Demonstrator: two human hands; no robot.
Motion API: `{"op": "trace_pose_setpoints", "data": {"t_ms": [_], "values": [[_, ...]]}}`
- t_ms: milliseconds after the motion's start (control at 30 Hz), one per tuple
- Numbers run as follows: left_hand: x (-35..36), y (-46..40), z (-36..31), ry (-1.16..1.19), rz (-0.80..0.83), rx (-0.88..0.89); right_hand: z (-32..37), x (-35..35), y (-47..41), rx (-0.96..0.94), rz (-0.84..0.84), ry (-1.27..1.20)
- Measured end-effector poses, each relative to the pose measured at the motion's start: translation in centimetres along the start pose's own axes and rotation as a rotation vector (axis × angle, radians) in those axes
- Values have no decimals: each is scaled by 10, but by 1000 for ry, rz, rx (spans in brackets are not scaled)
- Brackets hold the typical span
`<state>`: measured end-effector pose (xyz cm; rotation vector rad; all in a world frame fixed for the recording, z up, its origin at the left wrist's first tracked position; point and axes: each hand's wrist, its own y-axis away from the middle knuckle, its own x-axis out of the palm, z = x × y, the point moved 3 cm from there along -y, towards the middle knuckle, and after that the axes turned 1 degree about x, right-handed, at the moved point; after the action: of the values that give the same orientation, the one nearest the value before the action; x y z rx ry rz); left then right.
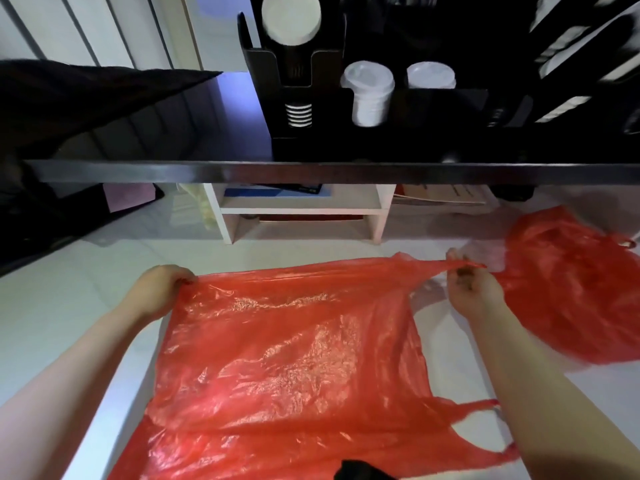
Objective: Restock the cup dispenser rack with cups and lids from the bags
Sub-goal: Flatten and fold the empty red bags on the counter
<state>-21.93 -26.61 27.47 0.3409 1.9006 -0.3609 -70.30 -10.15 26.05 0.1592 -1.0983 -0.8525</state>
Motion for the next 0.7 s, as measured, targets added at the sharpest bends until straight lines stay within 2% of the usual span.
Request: {"op": "trace_pose_setpoints", "data": {"t_ms": [133,233,467,567,633,700], "values": [[-1,1,-2,35,-4,-40,-18,3,4,52,34,174],[-2,3,-4,32,-25,-77,-28,5,16,18,72,340],[1,4,-4,97,119,-172,-39,11,26,-35,107,635],[0,3,0,84,132,-210,-37,9,26,-108,231,822],[1,2,0,69,137,-200,-39,14,28,-174,362,1014],[3,0,-2,70,149,-175,-47,25,30,-266,397,1246]]}}
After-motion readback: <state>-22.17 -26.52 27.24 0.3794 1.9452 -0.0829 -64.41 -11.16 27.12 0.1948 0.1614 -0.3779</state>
